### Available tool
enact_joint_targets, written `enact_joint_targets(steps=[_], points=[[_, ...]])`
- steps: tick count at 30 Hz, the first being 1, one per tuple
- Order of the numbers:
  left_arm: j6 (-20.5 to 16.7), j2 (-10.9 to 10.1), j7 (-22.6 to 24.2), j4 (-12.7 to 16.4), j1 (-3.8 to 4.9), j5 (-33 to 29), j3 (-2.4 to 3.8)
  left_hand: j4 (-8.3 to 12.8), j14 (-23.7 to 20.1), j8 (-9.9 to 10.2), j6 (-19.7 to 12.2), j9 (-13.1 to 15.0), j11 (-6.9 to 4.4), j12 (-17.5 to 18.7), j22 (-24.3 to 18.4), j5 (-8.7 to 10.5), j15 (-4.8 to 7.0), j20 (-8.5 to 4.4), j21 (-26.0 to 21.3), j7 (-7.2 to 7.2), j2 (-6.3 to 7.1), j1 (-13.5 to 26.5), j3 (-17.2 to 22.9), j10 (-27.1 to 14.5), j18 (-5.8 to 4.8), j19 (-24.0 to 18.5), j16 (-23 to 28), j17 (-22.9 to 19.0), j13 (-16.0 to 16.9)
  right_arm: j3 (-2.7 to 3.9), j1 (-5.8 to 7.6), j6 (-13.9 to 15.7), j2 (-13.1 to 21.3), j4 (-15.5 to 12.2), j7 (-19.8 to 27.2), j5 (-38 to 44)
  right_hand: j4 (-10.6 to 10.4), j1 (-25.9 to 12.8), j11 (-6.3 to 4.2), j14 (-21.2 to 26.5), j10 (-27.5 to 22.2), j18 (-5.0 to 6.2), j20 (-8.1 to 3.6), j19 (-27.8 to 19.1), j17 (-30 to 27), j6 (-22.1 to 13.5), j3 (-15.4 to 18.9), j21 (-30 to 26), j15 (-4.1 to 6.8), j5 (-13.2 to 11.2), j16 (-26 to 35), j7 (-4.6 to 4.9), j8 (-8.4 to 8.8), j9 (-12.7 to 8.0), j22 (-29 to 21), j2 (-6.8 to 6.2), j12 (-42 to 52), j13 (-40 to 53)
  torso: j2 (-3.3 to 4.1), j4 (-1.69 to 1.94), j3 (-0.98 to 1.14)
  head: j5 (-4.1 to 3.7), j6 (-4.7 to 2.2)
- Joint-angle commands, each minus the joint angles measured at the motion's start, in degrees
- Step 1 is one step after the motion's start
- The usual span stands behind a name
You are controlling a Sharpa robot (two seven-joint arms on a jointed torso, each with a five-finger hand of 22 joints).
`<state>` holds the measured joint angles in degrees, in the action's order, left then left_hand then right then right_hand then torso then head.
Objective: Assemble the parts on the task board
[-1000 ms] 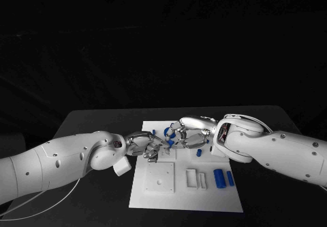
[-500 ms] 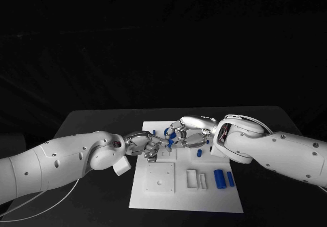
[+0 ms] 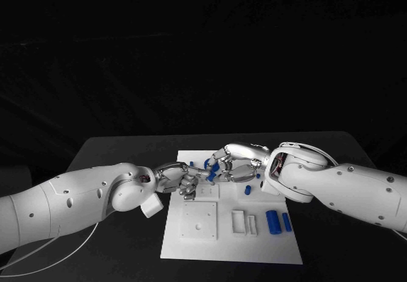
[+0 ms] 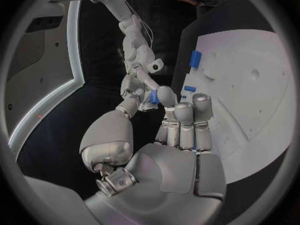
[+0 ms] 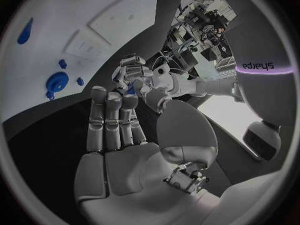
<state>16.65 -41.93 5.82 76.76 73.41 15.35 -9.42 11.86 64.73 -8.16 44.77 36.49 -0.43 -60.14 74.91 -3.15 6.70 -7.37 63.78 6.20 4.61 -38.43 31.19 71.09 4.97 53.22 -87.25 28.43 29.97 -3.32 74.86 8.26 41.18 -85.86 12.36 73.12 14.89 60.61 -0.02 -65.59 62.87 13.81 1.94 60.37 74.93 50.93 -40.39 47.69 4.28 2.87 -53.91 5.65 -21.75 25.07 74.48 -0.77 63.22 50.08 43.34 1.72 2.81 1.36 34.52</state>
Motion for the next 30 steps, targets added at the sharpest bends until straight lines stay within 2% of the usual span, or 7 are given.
enact_joint_targets(steps=[1,3,5,11,17,30], points=[[0.2,0.0,1.3,0.2,0.04,-2.5,0.03,0.8,-0.3,-0.2,0.3,0.0,-0.34,-0.5,0.4,0.27,0.33,-4.95,-0.2,-0.31,-1.92,-1.3,0.1,-0.3,1.18,-0.4,-0.3,0.1,0.1,0.02,-0.13,0.9,-0.1,0.2,-0.7,-0.4,0.1,-0.3,-0.49,0.5,0.0,1.19,-0.29,-0.2,0.7,6.4,-0.4,0.2,0.09,-0.1,-0.2,0.16,-0.4,0.8,0.0,0.07,0.1,0.1,-0.03,-0.03,0.02,0.03,0.0],[0.4,0.0,1.6,0.1,0.04,-2.5,0.03,1.3,-0.3,-0.7,1.1,0.1,-0.5,-0.6,0.5,0.26,0.49,-4.97,-0.1,-0.5,-3.16,-2.4,0.2,-0.2,1.2,-0.4,-0.4,0.2,0.1,0.02,-0.15,0.9,-0.1,0.3,-0.7,-0.4,0.1,-0.3,-0.49,0.5,0.0,1.19,-0.29,-0.2,0.7,6.4,-0.4,0.2,0.09,-0.1,-0.2,0.15,-0.4,0.8,0.0,0.07,0.1,0.1,-0.02,-0.01,0.02,0.03,0.01],[0.5,0.0,1.8,0.1,0.04,-2.5,0.03,2.4,-0.3,-1.9,3.3,0.3,-0.77,-0.7,0.6,0.23,0.74,-4.99,0.1,-0.76,-4.86,-4.3,0.0,-0.1,1.14,-0.5,-0.6,0.2,0.1,0.02,-0.16,0.8,-0.1,0.3,-0.7,-0.4,0.1,-0.3,-0.5,0.5,0.0,1.19,-0.3,-0.2,0.7,6.4,-0.5,0.2,0.09,-0.1,-0.2,0.15,-0.41,0.8,0.0,0.06,0.1,0.1,-0.01,-0.01,0.03,0.03,-0.01],[0.2,0.0,2.3,0.0,0.04,-2.8,0.03,3.7,-0.2,-3.4,6.3,0.5,-0.97,-0.8,0.6,0.22,0.92,-5.04,0.2,-0.98,-6.64,-6.8,-0.8,0.3,1.01,-0.5,-0.7,0.2,-0.1,0.02,-0.2,0.4,-0.1,0.3,-0.7,-0.4,0.1,-0.3,-0.5,0.5,0.0,1.19,-0.3,-0.2,0.7,6.3,-0.5,0.2,0.1,-0.1,-0.2,0.15,-0.42,0.9,0.0,0.04,0.1,0.1,-0.03,-0.01,0.03,0.02,0.02],[0.2,0.1,2.4,0.0,0.04,-3.4,0.03,3.8,0.0,-3.8,7.3,0.4,-1.13,-0.9,0.6,0.2,1.09,-5.07,0.2,-1.15,-7.44,-7.6,-1.4,0.7,0.91,-0.4,-0.9,0.2,-0.2,0.01,-0.53,0.2,-0.3,0.0,-0.8,-0.3,0.1,-0.4,-0.51,0.5,0.0,1.19,-0.31,-0.2,0.7,6.3,-0.6,0.2,0.1,-0.1,-0.2,0.14,-0.43,0.9,0.0,0.03,0.1,0.1,-0.02,-0.1,0.06,0.12,0.02],[0.4,0.2,1.4,-0.1,0.04,-3.4,0.03,3.2,0.1,-3.9,7.9,0.0,-1.01,-0.7,0.5,0.21,1.0,-5.14,0.1,-1.03,-7.41,-7.5,-2.5,1.0,0.81,-0.4,-0.9,0.2,-0.5,0.01,-0.55,0.4,-0.3,0.0,-1.0,-0.2,0.2,-0.4,-0.52,0.5,0.1,1.19,-0.33,-0.2,0.7,6.3,-0.7,0.2,0.11,-0.1,-0.3,0.14,-0.45,1.1,0.0,0.0,0.1,0.1,-0.04,0.0,0.03,0.13,0.09]])
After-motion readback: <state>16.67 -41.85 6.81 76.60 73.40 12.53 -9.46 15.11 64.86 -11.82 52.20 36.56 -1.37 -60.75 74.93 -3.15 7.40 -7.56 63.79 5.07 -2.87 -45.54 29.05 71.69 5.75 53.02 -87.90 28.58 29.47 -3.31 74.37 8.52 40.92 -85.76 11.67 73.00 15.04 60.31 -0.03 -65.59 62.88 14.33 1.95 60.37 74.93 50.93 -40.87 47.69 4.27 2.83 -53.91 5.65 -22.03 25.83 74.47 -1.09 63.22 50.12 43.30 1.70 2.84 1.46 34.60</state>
